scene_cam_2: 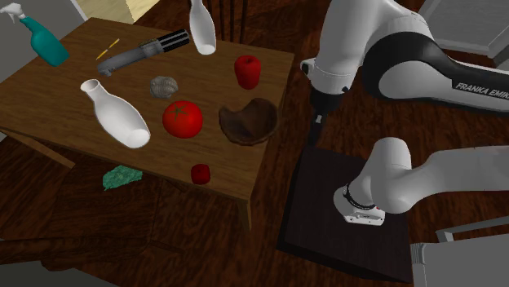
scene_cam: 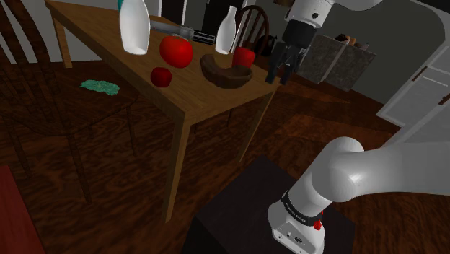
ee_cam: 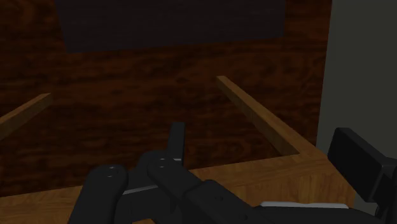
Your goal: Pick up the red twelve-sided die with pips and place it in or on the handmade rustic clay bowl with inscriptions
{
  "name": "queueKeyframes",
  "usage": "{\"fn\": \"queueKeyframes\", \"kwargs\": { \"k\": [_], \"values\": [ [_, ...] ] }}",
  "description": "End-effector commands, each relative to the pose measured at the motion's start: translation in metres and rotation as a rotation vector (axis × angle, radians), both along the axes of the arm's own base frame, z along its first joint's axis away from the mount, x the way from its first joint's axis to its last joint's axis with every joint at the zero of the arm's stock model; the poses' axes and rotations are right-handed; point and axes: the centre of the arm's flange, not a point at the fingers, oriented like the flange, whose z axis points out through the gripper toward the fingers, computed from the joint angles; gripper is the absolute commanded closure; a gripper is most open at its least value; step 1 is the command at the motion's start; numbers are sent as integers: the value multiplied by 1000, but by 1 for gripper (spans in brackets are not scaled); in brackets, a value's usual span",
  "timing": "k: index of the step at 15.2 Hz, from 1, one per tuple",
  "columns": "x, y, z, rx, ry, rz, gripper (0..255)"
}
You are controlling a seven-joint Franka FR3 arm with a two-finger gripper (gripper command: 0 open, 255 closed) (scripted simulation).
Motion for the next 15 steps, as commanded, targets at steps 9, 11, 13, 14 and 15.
{"fn": "queueKeyframes", "kwargs": {
  "k": [9, 11, 13, 14, 15],
  "values": [
    [87, 59, -19, -41, -18, 17, 0],
    [109, 73, -24, -52, -23, 22, 0],
    [131, 88, -29, -62, -27, 26, 0],
    [141, 96, -31, -67, -29, 28, 0],
    [152, 103, -34, -72, -32, 30, 0]
  ]
}}
